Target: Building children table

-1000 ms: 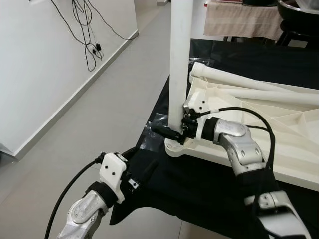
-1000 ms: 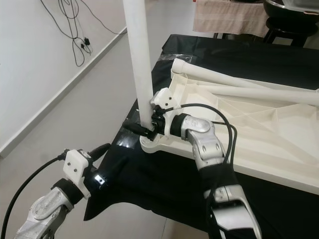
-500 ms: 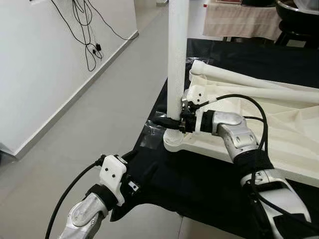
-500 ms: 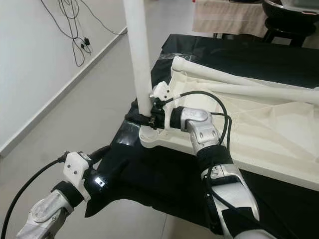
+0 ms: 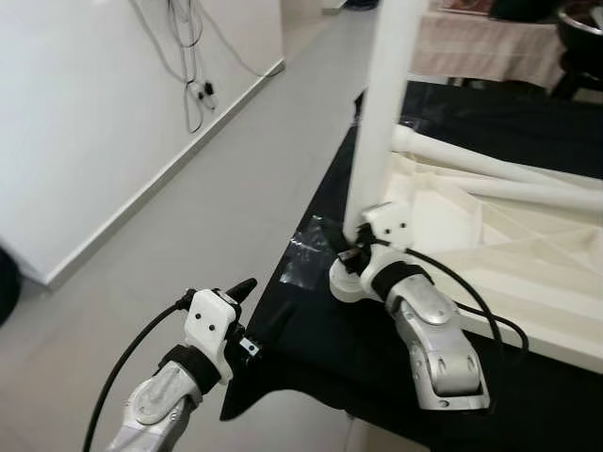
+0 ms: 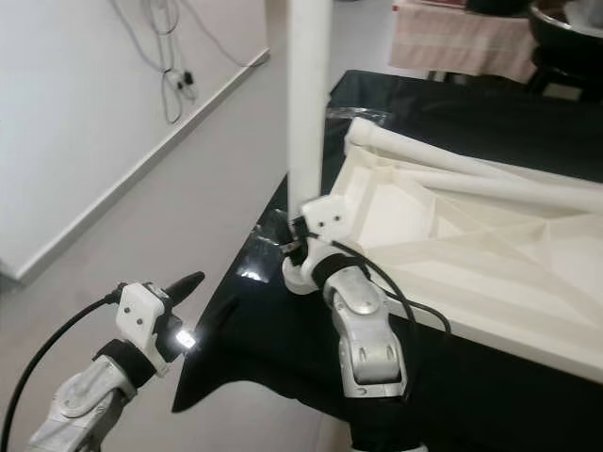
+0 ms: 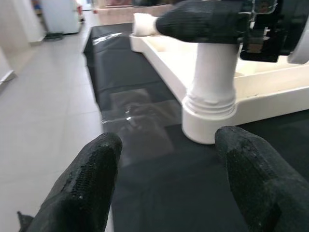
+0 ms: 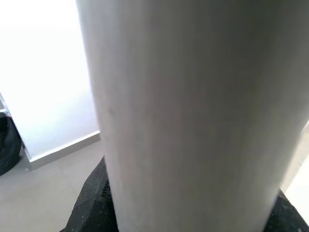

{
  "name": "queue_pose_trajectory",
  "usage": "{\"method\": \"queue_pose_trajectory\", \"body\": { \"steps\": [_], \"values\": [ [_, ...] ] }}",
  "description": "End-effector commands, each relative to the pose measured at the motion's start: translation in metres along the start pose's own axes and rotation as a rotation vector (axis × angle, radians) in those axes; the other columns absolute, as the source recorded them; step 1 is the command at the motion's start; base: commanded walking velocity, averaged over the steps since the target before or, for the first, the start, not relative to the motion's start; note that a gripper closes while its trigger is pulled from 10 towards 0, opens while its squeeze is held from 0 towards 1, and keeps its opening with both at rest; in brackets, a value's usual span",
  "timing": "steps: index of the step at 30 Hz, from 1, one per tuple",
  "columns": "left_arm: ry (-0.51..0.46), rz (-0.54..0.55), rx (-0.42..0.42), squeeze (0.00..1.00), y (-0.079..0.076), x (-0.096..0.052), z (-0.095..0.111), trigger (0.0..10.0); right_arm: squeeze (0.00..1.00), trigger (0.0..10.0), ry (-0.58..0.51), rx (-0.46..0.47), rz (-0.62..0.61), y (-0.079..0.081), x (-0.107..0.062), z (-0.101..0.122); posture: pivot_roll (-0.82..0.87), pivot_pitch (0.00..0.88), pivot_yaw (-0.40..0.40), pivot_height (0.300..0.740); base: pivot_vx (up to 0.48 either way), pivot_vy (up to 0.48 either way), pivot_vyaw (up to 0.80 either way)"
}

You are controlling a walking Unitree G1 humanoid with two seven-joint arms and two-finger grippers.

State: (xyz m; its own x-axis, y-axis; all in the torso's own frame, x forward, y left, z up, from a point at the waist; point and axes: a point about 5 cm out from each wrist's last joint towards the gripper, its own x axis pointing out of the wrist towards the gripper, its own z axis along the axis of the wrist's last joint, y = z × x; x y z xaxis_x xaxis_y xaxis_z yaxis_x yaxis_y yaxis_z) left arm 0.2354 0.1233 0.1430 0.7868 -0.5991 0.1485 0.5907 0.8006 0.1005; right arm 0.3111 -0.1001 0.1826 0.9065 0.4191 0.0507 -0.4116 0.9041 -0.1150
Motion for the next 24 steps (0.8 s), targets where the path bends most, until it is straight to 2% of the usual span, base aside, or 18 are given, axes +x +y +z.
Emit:
{"method": "queue_pose_trajectory", "body": {
  "steps": [1, 2, 3, 4, 5, 6, 8, 9, 12, 13, 14, 15, 17, 18, 19, 21, 23, 24],
  "values": [
    [0.022, -0.008, -0.009, 0.00, 0.001, -0.001, -0.006, 10.0, 0.00, 0.0, 0.215, 0.036, -0.014, -0.002, -0.005, -0.047, 0.00, 0.166, 0.036, 0.740, 0.000, 0.000, 0.00],
    [0.022, -0.010, -0.012, 0.00, 0.000, 0.000, -0.007, 10.0, 0.00, 7.9, 0.214, 0.020, -0.012, -0.005, -0.001, -0.045, 0.00, 0.162, 0.027, 0.740, 0.000, 0.000, 0.00],
    [0.022, -0.010, -0.012, 0.00, 0.000, 0.000, -0.007, 10.0, 0.00, 7.9, 0.214, 0.020, -0.012, -0.005, -0.001, -0.045, 0.00, 0.162, 0.027, 0.740, 0.000, 0.000, 0.00],
    [0.018, -0.003, -0.013, 0.00, 0.000, 0.001, -0.007, 10.0, 0.00, 10.0, 0.199, 0.022, 0.018, -0.007, 0.004, -0.041, -0.01, 0.156, 0.020, 0.740, 0.000, 0.000, 0.00],
    [0.018, -0.003, -0.013, 0.00, 0.000, 0.001, -0.007, 10.0, 0.00, 10.0, 0.199, 0.022, 0.018, -0.007, 0.004, -0.041, -0.01, 0.156, 0.020, 0.740, 0.000, 0.000, 0.00],
    [0.015, 0.005, -0.014, 0.00, -0.001, 0.001, -0.008, 10.0, 1.00, 10.0, 0.170, 0.044, 0.059, -0.010, 0.008, -0.036, -0.01, 0.151, 0.013, 0.740, 0.000, 0.000, 0.00],
    [0.011, 0.016, -0.015, 0.00, -0.002, 0.002, -0.008, 10.0, 1.00, 10.0, 0.087, 0.076, 0.201, -0.008, 0.012, -0.013, -0.01, 0.150, 0.009, 0.740, 0.000, 0.000, 0.00],
    [0.011, 0.016, -0.015, 0.00, -0.002, 0.002, -0.008, 10.0, 1.00, 10.0, 0.087, 0.076, 0.201, -0.008, 0.012, -0.013, -0.01, 0.150, 0.009, 0.740, 0.000, 0.000, 0.00],
    [0.013, 0.013, -0.017, 0.00, -0.003, 0.002, -0.009, 10.0, 1.00, 10.0, -0.038, 0.055, 0.435, -0.006, 0.010, 0.016, -0.01, 0.144, 0.017, 0.740, 0.000, 0.000, 0.00],
    [0.013, 0.013, -0.017, 0.00, -0.003, 0.002, -0.009, 10.0, 1.00, 10.0, -0.038, 0.055, 0.435, -0.006, 0.010, 0.016, -0.01, 0.144, 0.017, 0.740, 0.000, 0.000, 0.00],
    [0.014, 0.009, -0.018, 0.00, -0.003, 0.002, -0.009, 10.0, 0.00, 10.0, -0.051, 0.027, 0.561, -0.005, 0.007, 0.021, -0.01, 0.144, 0.017, 0.740, 0.000, 0.000, 0.00],
    [0.015, 0.005, -0.019, 0.00, -0.003, 0.002, -0.010, 10.0, 0.00, 10.0, -0.045, -0.013, 0.683, -0.004, 0.006, 0.023, -0.01, 0.140, 0.023, 0.740, 0.000, 0.000, 0.00],
    [0.015, 0.005, -0.019, 0.00, -0.003, 0.002, -0.010, 10.0, 0.00, 10.0, -0.045, -0.013, 0.683, -0.004, 0.006, 0.023, -0.01, 0.140, 0.023, 0.740, 0.000, 0.000, 0.00],
    [0.016, 0.003, -0.019, 0.00, -0.004, 0.002, -0.010, 10.0, 0.00, 10.0, -0.035, -0.038, 0.757, -0.003, 0.005, 0.023, -0.01, 0.140, 0.023, 0.740, 0.000, 0.000, 0.00],
    [0.016, 0.003, -0.019, 0.00, -0.004, 0.002, -0.010, 10.0, 0.00, 10.0, -0.035, -0.038, 0.757, -0.003, 0.005, 0.023, -0.01, 0.140, 0.023, 0.740, 0.000, 0.000, 0.00],
    [0.018, 0.001, -0.019, 0.00, -0.004, 0.002, -0.011, 10.0, 0.00, 10.0, 0.014, -0.041, 0.914, -0.007, 0.016, 0.021, -0.01, 0.142, 0.034, 0.740, 0.000, 0.000, 0.00],
    [0.018, 0.001, -0.019, 0.00, -0.004, 0.002, -0.011, 10.0, 0.00, 10.0, 0.014, -0.041, 0.914, -0.007, 0.016, 0.021, -0.01, 0.142, 0.034, 0.740, 0.000, 0.000, 0.00],
    [0.018, 0.001, -0.018, 0.00, -0.004, 0.002, -0.010, 10.0, 0.00, 2.0, 0.018, -0.022, 0.941, -0.010, 0.023, 0.022, -0.01, 0.142, 0.038, 0.740, 0.000, 0.000, 0.00]
  ]
}}
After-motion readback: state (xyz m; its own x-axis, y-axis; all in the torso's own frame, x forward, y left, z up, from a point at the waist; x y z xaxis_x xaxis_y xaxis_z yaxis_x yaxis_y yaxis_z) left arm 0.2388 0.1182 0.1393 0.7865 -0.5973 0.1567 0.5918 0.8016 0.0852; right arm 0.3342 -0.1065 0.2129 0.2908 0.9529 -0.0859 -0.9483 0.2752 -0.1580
